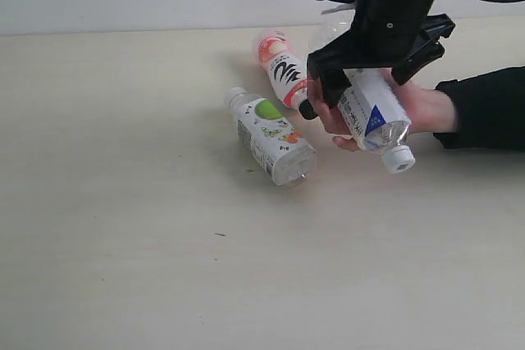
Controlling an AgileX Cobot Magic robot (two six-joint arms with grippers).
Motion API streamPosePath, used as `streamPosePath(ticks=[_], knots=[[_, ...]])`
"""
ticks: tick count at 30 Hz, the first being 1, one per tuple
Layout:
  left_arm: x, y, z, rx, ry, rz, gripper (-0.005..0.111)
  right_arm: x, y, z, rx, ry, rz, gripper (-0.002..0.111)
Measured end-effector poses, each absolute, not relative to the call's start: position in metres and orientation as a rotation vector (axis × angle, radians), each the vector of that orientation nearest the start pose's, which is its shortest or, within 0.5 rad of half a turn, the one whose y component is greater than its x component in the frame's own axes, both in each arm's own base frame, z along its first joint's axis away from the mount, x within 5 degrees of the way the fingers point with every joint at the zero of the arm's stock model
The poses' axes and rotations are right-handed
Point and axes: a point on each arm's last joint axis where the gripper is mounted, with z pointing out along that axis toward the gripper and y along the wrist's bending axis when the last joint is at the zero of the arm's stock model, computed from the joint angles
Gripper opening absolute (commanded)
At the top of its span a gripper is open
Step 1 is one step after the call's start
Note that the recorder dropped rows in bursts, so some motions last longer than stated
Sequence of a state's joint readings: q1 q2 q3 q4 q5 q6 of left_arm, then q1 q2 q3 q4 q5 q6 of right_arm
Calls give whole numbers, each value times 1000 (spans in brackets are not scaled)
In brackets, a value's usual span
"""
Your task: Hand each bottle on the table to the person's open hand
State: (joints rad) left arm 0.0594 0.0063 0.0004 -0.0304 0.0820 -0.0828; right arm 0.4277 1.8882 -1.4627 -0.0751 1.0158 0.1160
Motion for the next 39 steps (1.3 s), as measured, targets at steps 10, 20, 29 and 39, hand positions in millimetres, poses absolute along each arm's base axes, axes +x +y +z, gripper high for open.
streamPosePath(ticks=[10, 20, 29, 39], knots=[[57, 3, 205, -134, 1567, -44, 0, 326, 142, 303, -462, 2718, 48, 79], [57, 3, 205, -134, 1567, -44, 0, 185, 79, 328, -505, 2419, 109, 0], [57, 3, 205, -134, 1567, -44, 0, 89, 39, 303, -414, 1989, 256, 0], [57, 3, 205, -134, 1567, -44, 0, 56, 24, 287, -361, 1749, 307, 0]])
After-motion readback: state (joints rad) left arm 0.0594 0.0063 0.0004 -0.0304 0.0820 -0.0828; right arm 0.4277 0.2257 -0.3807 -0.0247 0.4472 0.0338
